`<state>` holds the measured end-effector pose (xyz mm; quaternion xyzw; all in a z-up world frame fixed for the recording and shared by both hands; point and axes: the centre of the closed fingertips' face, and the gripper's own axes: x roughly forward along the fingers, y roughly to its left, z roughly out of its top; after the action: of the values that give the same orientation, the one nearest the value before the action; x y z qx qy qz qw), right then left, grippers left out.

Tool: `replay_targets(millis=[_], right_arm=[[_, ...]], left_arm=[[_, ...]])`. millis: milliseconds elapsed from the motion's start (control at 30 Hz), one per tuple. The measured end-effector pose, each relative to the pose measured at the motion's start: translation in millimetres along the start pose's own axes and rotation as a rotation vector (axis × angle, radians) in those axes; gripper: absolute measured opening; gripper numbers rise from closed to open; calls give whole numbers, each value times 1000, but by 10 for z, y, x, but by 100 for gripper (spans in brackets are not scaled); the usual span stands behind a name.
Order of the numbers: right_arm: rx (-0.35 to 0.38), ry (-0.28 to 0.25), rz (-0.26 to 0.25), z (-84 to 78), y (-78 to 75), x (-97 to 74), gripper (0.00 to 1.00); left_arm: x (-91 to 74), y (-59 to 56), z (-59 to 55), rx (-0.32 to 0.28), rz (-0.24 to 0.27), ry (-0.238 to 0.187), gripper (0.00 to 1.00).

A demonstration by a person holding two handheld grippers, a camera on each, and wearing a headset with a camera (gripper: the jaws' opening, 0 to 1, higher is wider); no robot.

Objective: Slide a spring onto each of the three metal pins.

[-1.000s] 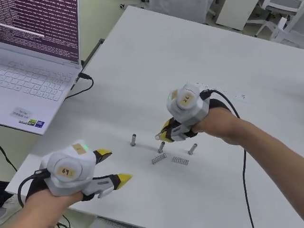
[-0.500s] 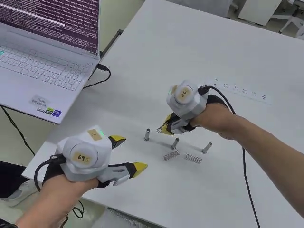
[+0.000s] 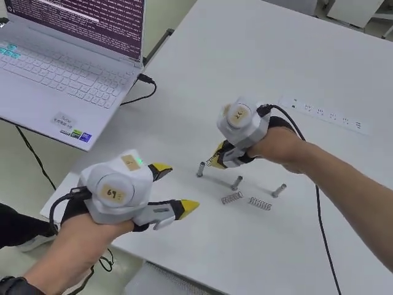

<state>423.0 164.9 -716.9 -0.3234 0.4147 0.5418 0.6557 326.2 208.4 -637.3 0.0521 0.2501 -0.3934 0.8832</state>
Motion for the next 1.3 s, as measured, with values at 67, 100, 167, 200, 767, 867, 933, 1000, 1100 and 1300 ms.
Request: replay_targets(millis=[67, 100, 167, 200, 767, 867, 933, 1000, 1100, 1300], right_arm=[[-7, 6, 4, -4, 10, 14, 9], [-8, 8, 4, -7, 7, 21, 9], [-9, 10, 6, -1, 8, 28, 9], [-10, 9, 8, 4, 11, 28, 9], [-27, 27, 18, 63, 42, 127, 9], [-27, 26, 21, 74, 47, 137, 9], [-26, 25, 22, 80, 42, 154, 9], [-27, 27, 22, 86, 40, 168, 9], [-27, 27, 22, 94, 34, 187, 9], [-28, 28, 18, 102, 19, 244, 9]], left_arm=[[1, -5, -8, 0, -1, 2, 46], [1, -7, -13, -1, -2, 3, 46], [-1, -11, -19, -4, -3, 5, 46], [-2, -10, -22, -6, -3, 5, 46], [-7, -5, -82, -27, -4, 12, 46], [-6, -7, -90, -33, -6, 12, 45], [-3, 1, -98, -41, -5, 10, 45], [-3, 3, -101, -42, -4, 9, 45], [-4, 7, -103, -42, -3, 9, 45], [3, 19, -102, -42, -2, 8, 45]])
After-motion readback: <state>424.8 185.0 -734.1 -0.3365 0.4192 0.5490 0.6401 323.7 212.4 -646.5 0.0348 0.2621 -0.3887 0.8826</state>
